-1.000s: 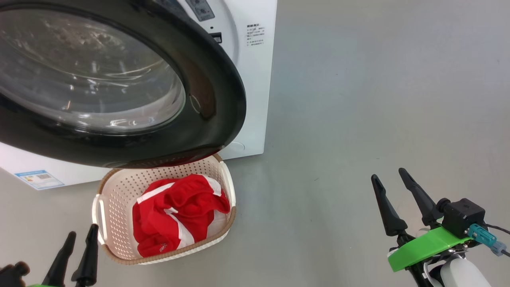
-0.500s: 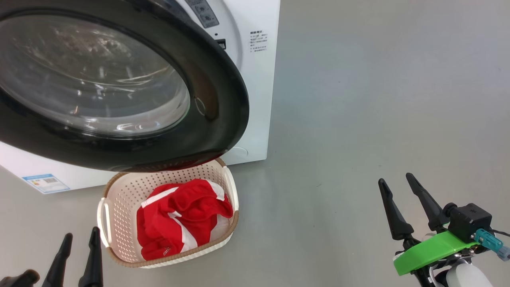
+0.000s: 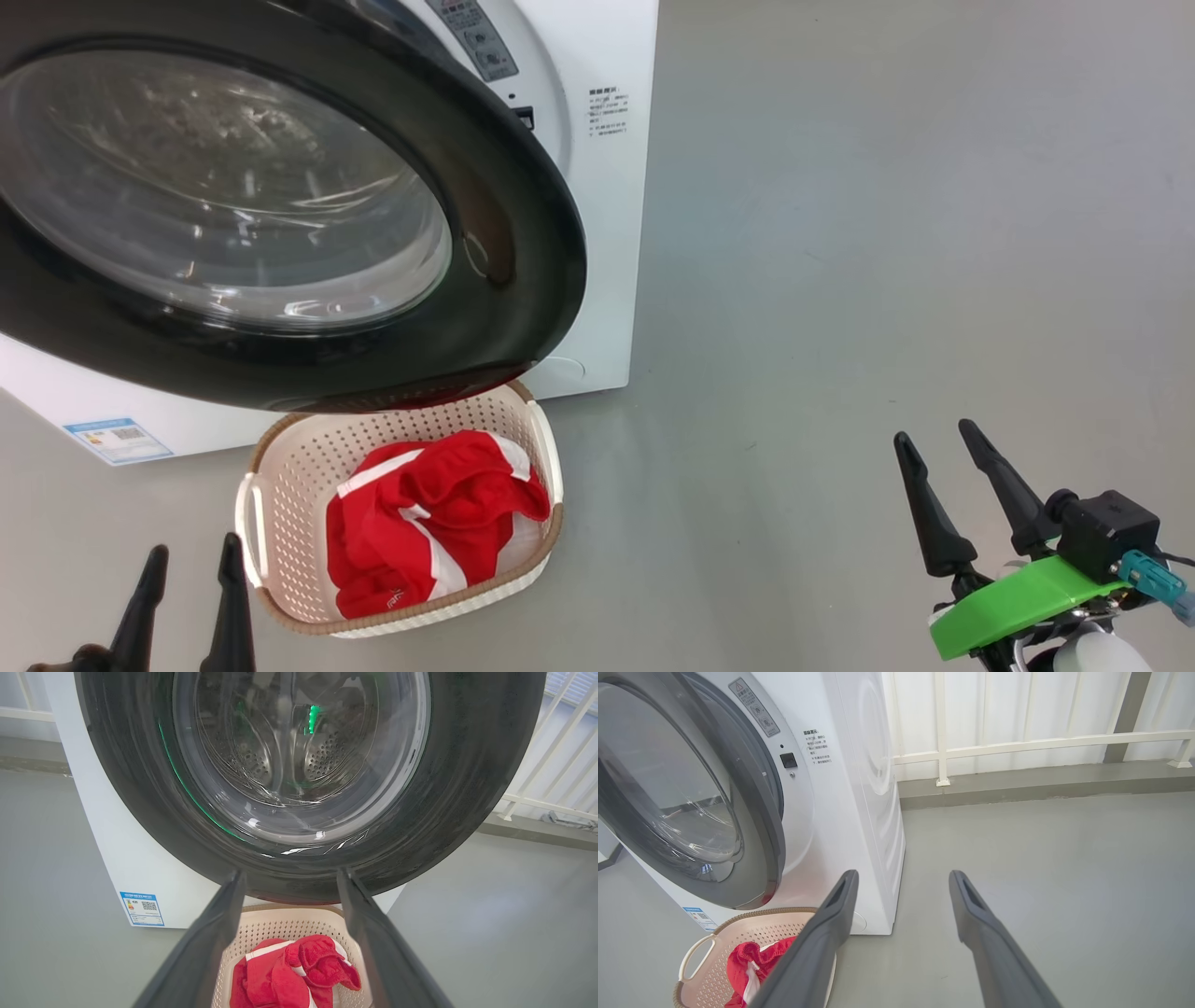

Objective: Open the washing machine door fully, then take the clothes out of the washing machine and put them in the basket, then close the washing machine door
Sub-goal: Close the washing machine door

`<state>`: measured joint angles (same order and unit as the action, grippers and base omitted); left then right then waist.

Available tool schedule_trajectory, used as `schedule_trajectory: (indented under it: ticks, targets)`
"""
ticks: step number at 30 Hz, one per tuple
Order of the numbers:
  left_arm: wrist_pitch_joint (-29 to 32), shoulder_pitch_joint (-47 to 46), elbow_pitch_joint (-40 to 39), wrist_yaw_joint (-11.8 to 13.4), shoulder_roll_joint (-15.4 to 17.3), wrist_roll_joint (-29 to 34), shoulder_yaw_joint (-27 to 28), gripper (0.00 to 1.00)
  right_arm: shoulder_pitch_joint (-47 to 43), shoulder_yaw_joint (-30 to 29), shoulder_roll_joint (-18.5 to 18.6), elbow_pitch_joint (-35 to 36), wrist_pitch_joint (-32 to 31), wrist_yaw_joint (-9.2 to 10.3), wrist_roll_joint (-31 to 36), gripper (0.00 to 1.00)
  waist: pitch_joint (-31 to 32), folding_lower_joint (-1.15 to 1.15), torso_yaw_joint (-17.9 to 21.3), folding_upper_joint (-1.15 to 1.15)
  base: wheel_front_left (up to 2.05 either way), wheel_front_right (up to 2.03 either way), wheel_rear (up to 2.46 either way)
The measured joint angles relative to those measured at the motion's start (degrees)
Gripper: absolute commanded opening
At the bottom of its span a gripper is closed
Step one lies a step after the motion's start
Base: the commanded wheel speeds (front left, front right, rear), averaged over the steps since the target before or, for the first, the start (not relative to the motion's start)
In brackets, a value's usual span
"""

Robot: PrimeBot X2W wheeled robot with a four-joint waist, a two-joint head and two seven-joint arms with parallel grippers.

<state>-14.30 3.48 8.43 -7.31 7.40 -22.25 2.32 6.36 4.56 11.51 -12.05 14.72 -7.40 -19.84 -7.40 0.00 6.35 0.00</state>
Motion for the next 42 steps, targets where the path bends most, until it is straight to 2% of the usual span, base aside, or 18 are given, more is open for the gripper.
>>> schedule_trajectory:
  ticks: [8,33,34,35,36,37,38,42]
  targets:
    - [0.0,1.6,-2.0,0.0,-2.2,3.1,1.9,1.00,-0.5,-0.1,0.1,0.1,0.0,0.00,0.0,1.00,0.2,0.00,-0.2,0.00,0.00,0.00,0.00]
    - [0.0,1.8,-1.9,0.0,-2.4,3.5,1.6,1.00,-0.5,-0.4,0.1,0.1,0.0,0.00,0.0,0.98,0.1,0.00,-1.2,0.00,0.00,0.00,0.00]
    - [0.0,1.8,-1.9,0.0,-2.4,3.5,1.5,1.00,-0.5,-0.3,0.1,0.1,0.0,0.00,0.0,0.71,0.0,0.00,-1.4,0.00,0.00,0.00,0.00]
    - [0.0,1.7,-1.9,0.0,-2.5,3.5,1.3,1.00,-0.5,-0.2,0.1,0.1,0.0,0.00,-0.1,0.31,0.0,0.00,-1.6,0.00,0.00,0.00,0.00]
    - [0.0,1.6,-1.9,0.0,-2.5,3.5,1.1,1.00,-0.5,0.0,0.1,0.1,0.0,0.00,-0.4,0.06,-0.1,0.00,-1.9,0.00,0.00,0.00,0.00]
    - [0.0,1.5,-2.0,0.0,-2.5,3.5,0.8,1.00,-0.5,0.2,0.2,0.1,0.0,0.00,-0.5,0.06,-0.1,0.00,-2.2,0.00,0.00,0.00,0.00]
    - [0.0,1.3,-2.1,0.0,-2.6,3.5,0.6,1.00,-0.5,0.3,0.2,0.1,0.0,0.00,-0.5,0.00,-0.2,0.00,-2.5,0.00,0.00,0.00,0.00]
    - [0.0,0.5,-2.5,0.0,-3.1,3.5,-0.2,1.00,-0.2,1.3,1.1,0.1,0.0,0.00,-0.5,0.00,-0.5,0.00,-4.1,0.00,0.00,0.00,0.00]
